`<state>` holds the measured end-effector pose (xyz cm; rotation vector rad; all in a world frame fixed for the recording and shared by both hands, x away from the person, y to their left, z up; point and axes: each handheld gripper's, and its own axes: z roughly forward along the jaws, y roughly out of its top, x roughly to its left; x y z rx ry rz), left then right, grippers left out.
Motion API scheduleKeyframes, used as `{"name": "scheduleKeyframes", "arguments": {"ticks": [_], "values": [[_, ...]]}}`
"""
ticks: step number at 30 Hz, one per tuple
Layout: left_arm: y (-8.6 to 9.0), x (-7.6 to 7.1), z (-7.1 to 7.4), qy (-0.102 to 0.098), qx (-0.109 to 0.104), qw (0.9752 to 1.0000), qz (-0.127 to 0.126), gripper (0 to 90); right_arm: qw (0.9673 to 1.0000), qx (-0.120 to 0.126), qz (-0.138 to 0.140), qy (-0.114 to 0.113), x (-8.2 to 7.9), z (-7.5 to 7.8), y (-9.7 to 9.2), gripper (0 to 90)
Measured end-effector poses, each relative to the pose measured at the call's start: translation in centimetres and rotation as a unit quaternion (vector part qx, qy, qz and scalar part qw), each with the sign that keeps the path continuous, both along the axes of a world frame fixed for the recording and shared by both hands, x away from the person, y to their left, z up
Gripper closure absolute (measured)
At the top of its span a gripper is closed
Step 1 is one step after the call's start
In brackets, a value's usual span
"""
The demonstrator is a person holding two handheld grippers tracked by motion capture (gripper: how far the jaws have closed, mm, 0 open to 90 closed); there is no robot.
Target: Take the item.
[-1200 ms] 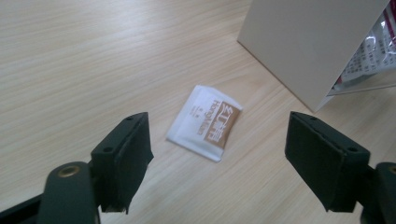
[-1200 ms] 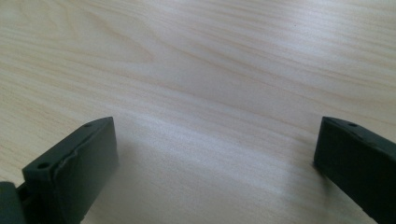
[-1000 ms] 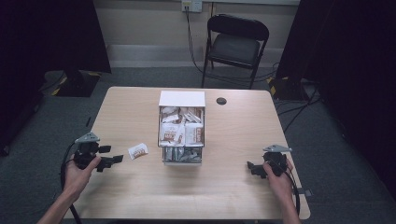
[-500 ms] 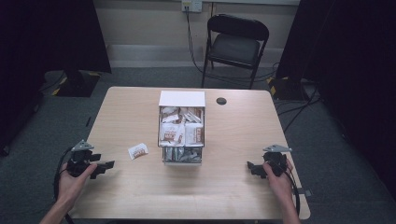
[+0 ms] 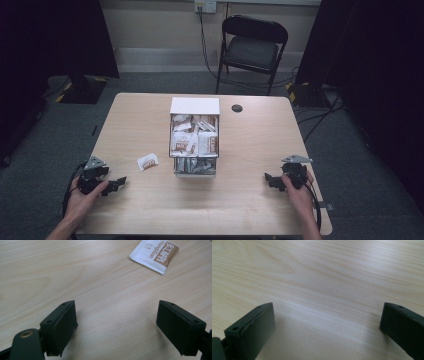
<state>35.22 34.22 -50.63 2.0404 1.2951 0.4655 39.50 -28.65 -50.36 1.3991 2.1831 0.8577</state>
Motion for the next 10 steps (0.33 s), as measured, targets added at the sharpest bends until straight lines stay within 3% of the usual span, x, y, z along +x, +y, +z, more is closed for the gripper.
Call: {"name": "scheduleKeyframes", "arguments": {"ticks": [1,4,10], "values": [[-0.13,0.00,-0.17,-0.007,0.009,0.9999,-0.003,16.3,1.0000,0.000,0.000,0.000,-0.01,0.00,0.00,0.0],[-0.11,-0.05,-0.49,-0.019,0.004,0.9998,-0.001,11.3,1.0000,0.000,0.000,0.000,-0.01,0.00,0.00,0.0],[-0.25,0.10,-0.56,-0.010,0.009,0.9996,0.025,3.6,1.0000,0.000,-0.001,0.000,-0.03,0.00,0.02,0.0]]}}
